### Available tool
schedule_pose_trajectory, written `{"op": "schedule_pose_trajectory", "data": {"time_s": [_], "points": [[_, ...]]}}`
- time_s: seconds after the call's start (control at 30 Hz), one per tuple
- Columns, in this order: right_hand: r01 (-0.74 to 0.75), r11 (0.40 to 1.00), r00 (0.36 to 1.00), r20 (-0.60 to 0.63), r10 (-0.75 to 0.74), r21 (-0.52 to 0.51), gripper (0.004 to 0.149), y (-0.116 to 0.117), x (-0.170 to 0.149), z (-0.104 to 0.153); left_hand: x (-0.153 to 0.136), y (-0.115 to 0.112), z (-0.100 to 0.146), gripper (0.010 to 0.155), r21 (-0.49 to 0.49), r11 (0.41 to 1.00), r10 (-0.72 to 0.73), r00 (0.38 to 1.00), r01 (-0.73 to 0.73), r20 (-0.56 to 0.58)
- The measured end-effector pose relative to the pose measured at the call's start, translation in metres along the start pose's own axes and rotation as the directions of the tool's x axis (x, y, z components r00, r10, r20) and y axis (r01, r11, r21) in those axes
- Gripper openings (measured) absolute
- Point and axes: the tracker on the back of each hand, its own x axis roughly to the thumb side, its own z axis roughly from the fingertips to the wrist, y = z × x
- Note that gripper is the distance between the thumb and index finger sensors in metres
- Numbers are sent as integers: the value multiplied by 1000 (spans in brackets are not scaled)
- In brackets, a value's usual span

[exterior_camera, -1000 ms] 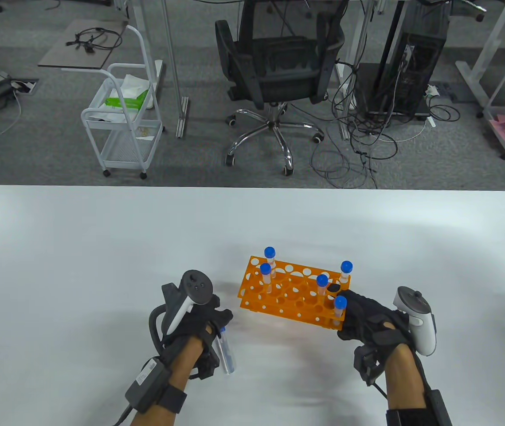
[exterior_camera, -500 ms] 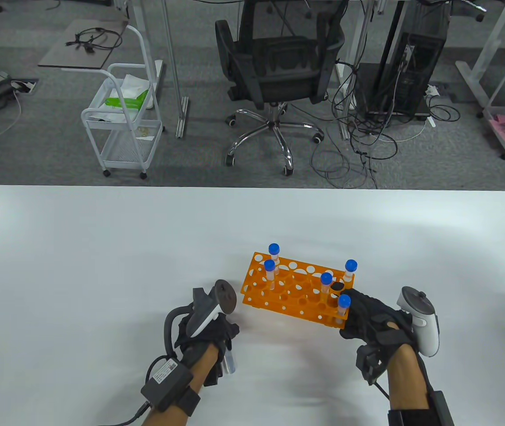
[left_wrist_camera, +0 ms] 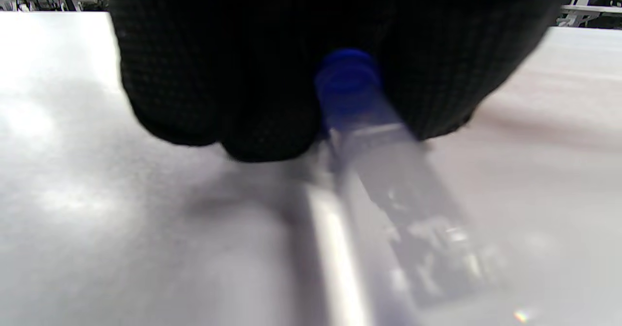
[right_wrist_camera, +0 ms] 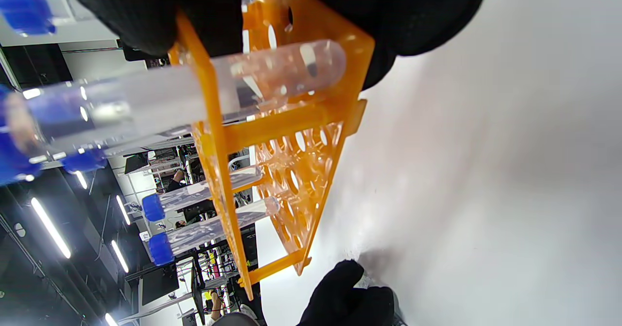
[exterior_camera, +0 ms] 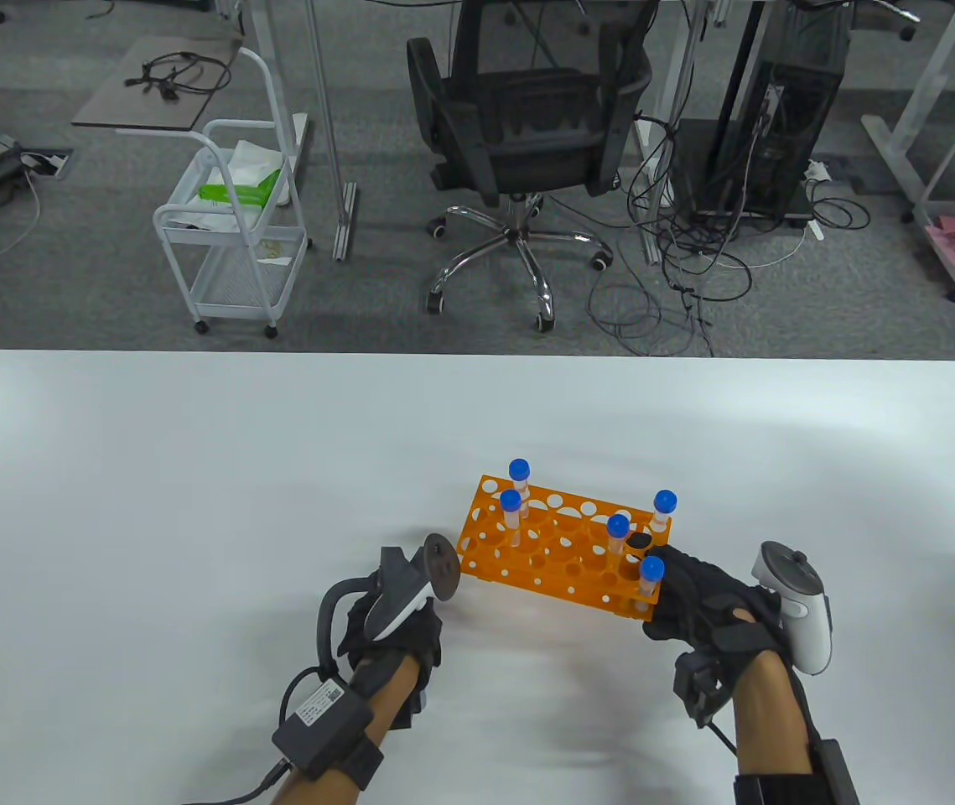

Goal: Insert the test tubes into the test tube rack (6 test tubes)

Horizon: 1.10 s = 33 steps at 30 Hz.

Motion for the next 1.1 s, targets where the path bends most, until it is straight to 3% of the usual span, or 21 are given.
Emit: {"op": "schedule_pose_trajectory", "data": {"time_s": [0.17,0.4,0.63,1.1], "points": [[1,1000,1000,1,-1,-1,48,0,0,0,-8,8,-2,53,-88,984,155,988,-152,23],[-5,1000,1000,0,5,-1,48,0,0,0,-16,35,8,55,-69,962,268,962,-264,51],[-12,1000,1000,-4,12,-4,48,1,-1,0,-31,58,16,46,33,925,375,923,-379,82],[-30,1000,999,-17,30,-1,48,4,-2,-1,-44,96,36,47,211,837,468,860,-505,203]]}}
